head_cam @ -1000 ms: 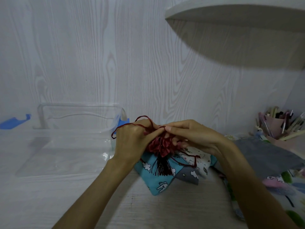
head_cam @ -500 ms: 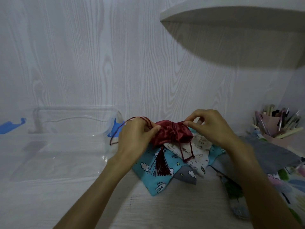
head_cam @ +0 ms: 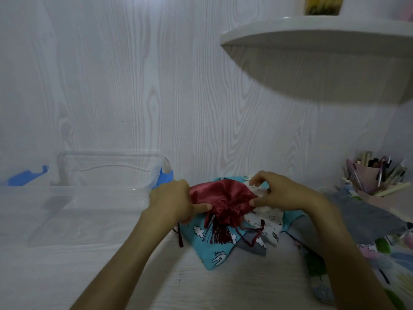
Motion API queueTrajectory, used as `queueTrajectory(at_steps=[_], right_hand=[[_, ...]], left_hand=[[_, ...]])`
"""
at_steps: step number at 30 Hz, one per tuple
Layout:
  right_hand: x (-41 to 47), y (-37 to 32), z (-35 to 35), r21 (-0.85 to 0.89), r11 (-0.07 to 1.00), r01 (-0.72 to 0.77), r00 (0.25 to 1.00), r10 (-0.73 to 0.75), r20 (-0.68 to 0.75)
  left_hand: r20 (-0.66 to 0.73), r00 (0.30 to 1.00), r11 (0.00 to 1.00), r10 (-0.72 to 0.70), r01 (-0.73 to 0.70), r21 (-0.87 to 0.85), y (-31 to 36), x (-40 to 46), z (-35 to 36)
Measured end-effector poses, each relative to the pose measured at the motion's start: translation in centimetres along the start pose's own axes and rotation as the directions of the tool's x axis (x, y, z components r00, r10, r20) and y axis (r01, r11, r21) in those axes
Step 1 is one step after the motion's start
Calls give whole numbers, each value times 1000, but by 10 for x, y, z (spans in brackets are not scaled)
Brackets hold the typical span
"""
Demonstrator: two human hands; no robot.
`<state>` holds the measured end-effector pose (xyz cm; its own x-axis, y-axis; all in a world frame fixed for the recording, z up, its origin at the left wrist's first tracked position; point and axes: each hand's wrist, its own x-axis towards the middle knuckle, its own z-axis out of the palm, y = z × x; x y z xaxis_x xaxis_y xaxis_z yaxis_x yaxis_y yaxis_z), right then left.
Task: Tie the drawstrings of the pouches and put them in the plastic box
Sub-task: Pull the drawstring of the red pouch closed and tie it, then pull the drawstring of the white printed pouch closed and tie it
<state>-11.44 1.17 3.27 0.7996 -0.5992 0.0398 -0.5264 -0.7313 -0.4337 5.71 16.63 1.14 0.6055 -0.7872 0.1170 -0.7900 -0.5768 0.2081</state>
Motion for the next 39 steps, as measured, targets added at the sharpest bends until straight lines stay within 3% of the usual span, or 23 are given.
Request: queueTrajectory(at_steps=[4,7,9,13,16,19,21,25,30,33,35,37,39], right_hand=[[-6,-7,4,52,998,-40,998,37,56],[0,-10,22,-73,997,33,993,-25,111],[1,-18,35,-98,993,62,998,-59,31],[0,-35,30,197,977,84,982,-48,-181],[-7,-70,3,572,811,127,985,-34,-170],[-5,-109,-20,783,598,171,985,-126,-119],[-1,-134,-29,848,479,225,970,-192,-148],[17,-183,-30,820,446,358,934,-169,-316],[43,-217,4,763,468,445,884,-96,-457],[57,-215,38,643,685,343,907,-64,-416],[60,-209,58,470,851,235,955,-113,-273],[59,-201,71,207,964,169,984,-153,-90],[57,-194,76,-10,984,179,983,-179,-34]], left_hand=[[-14,1000,1000,-4,4,-1,-1,-13,-15],[-24,992,992,125,-126,-20,9,-19,-6],[38,974,971,221,-217,-102,12,-22,2],[-6,959,849,284,-255,-463,10,-20,2],[-82,977,776,196,-206,-596,-6,-15,-32],[-189,978,719,85,-191,-668,-28,-13,-84],[-236,971,705,38,-193,-682,-43,-15,-116],[-375,927,765,-9,-235,-600,-69,-28,-170],[-494,865,885,-88,-159,-437,-95,-32,-174],[-570,808,882,-151,-151,-447,-114,-30,-138],[-444,886,892,-133,-88,-443,-129,-28,-113],[-126,991,945,-44,1,-326,-139,-25,-95],[116,992,979,-38,60,-194,-143,-24,-88]])
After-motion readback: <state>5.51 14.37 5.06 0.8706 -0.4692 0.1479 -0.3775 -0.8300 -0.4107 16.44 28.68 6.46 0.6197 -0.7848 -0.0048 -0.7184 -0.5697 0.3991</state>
